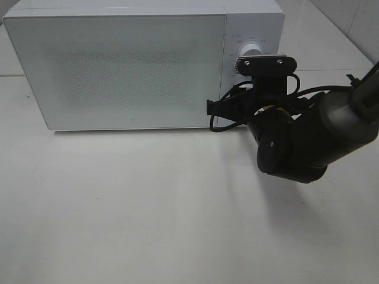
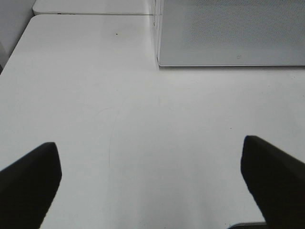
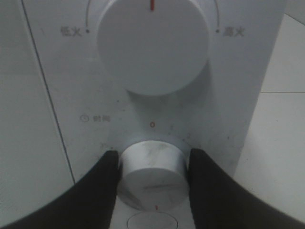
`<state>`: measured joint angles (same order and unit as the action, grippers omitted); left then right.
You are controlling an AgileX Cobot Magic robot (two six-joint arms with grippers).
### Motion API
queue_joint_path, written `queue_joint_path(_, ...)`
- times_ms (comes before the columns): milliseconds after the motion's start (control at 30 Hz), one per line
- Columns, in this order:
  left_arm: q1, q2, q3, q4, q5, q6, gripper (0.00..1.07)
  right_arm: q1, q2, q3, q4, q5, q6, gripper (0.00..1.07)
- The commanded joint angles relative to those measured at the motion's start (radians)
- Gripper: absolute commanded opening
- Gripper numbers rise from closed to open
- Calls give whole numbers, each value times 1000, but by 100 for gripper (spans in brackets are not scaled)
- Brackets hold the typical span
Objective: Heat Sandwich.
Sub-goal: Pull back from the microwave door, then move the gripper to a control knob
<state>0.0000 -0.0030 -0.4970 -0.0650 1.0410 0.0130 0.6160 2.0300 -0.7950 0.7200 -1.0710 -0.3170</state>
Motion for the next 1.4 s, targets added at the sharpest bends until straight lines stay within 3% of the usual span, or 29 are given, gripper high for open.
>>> queue_joint_path(33, 0, -27, 3, -3, -6, 0, 97, -2, -3, -10, -5, -25, 8, 15)
queue_joint_path(267, 0, -27, 3, -3, -6, 0, 97, -2, -3, -10, -5, -25, 30, 10)
queue_joint_path(867, 0, -27, 3, -3, -6, 0, 97, -2, -3, -10, -7, -29, 173, 10)
queue_joint_path(1400, 0, -27, 3, -3, -6, 0, 97, -2, -3, -10, -54, -57, 883, 10)
